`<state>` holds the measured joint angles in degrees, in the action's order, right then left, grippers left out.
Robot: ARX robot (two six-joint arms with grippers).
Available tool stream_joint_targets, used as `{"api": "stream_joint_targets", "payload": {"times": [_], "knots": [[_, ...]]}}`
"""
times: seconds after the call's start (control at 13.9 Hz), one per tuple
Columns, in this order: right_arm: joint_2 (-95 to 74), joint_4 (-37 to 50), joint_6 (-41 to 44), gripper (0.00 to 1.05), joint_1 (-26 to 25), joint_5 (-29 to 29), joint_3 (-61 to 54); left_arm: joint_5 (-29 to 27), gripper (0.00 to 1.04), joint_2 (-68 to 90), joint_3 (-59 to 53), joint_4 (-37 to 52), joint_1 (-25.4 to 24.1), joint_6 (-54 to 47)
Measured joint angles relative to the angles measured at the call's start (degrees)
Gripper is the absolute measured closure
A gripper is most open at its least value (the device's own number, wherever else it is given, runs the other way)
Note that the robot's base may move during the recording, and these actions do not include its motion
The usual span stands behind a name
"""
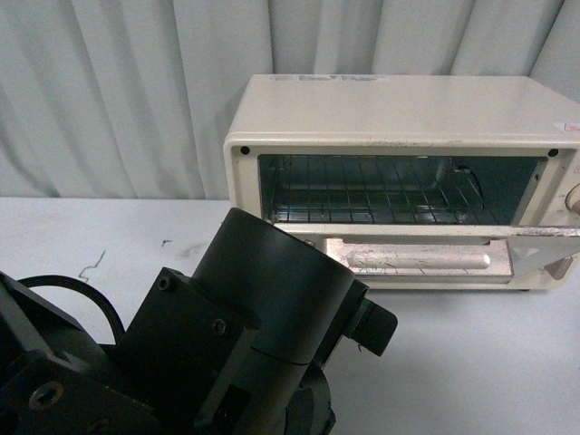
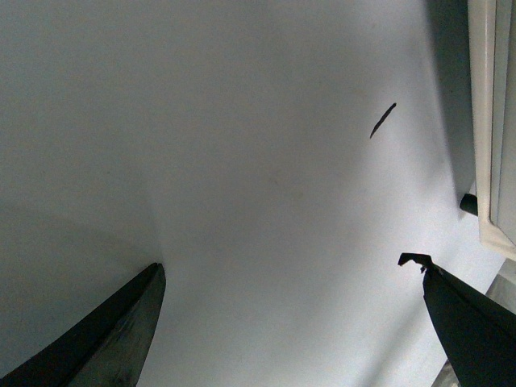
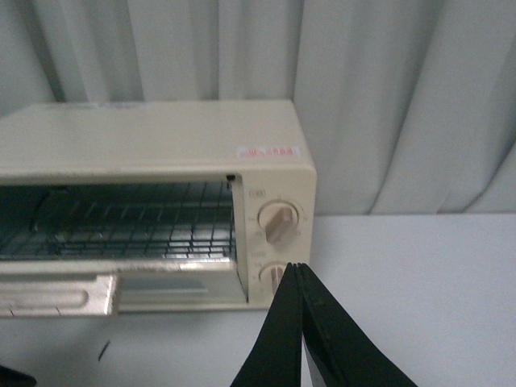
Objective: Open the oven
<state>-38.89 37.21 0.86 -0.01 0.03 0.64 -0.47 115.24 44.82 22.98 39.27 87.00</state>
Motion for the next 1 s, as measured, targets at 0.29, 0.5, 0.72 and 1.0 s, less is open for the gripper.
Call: {"api": "stream_joint_targets", "payload": {"times": [0.29, 0.5, 0.72, 1.0], "knots": [[11.32, -10.01, 0.0, 1.03, 0.0, -0.02, -0.02, 0.04, 0.07, 0.0, -0.02, -0.02, 0.0, 0.0], [18.14, -16.41, 0.0, 1.03, 0.0, -0.02, -0.02, 0.02, 0.07, 0.0, 0.0, 0.0, 0.0, 0.0], [22.71, -20.94, 0.0, 1.03, 0.0, -0.02, -0.04, 0.02, 0.07, 0.0, -0.02, 0.0, 0.0, 0.0], [27.63, -25.9, 0.0, 1.03, 0.0, -0.02, -0.02, 0.02, 0.07, 0.0, -0.02, 0.0, 0.0, 0.0]]}}
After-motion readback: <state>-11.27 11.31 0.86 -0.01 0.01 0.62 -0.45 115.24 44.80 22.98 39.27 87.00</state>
